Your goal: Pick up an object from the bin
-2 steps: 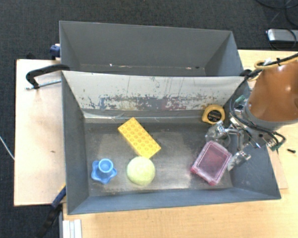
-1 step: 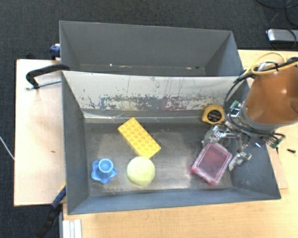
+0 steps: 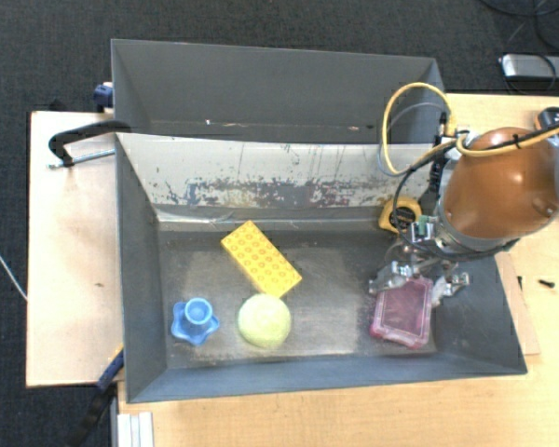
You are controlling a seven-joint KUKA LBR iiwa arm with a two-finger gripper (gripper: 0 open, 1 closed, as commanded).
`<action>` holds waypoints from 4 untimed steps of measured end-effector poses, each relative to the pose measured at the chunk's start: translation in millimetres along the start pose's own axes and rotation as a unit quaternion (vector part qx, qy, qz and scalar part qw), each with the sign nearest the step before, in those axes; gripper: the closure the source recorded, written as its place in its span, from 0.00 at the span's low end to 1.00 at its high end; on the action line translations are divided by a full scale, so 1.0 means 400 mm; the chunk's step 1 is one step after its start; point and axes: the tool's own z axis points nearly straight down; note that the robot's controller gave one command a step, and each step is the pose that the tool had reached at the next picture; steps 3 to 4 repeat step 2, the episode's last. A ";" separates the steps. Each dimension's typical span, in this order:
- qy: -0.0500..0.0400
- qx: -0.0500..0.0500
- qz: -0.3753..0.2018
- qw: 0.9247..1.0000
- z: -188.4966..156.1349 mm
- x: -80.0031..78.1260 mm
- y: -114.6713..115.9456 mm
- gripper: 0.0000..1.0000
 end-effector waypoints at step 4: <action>-0.001 -0.002 -0.013 1.000 -0.360 -0.046 0.017 1.00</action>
Offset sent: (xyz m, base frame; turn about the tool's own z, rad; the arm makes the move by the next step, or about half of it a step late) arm -0.0063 0.0186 0.1424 -0.0297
